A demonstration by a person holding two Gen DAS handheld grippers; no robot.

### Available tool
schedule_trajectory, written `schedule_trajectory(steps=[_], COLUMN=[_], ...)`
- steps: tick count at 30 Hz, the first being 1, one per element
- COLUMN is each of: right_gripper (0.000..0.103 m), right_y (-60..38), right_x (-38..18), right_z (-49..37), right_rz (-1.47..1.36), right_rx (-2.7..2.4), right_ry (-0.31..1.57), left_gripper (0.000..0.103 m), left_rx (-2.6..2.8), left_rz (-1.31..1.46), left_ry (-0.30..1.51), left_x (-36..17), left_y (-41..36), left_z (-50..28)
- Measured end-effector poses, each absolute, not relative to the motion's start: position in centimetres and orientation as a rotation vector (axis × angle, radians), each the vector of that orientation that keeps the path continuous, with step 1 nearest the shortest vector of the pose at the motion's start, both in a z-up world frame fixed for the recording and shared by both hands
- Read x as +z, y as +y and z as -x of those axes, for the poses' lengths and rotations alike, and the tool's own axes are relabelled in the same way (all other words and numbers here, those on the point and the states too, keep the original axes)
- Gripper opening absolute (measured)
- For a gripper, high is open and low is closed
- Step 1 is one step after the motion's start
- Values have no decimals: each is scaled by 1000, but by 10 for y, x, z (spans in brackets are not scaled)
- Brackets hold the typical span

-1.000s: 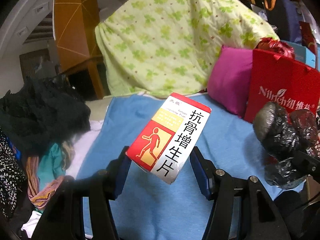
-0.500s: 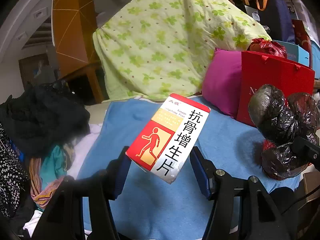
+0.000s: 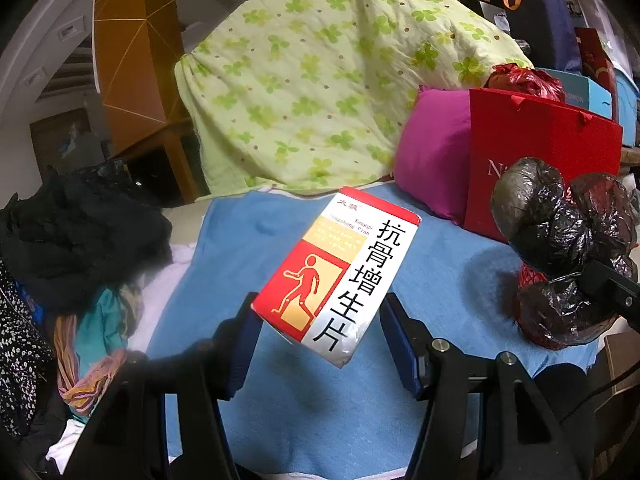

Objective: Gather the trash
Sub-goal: 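Carry the black bag with the right tool while the left tool carries the medicine box toward the basket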

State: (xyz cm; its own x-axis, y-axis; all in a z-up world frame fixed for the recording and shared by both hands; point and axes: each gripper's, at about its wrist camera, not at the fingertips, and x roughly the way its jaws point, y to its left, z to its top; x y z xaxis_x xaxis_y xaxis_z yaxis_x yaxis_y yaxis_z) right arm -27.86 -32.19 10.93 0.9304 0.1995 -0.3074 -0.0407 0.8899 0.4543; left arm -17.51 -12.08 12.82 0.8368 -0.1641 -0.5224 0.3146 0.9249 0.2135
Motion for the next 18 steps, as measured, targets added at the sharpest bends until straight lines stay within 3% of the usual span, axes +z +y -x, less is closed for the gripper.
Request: schedule_trajectory(steps=[18], right_gripper=[34], right_y=[-327], right_x=[104], right_z=[278], right_rz=[-476], right_rx=[129], right_ry=[373], left_gripper=[62], left_rx=[-267], left_rz=[-311], left_ry=[545], left_x=[120], left_y=[-126], left_z=[175])
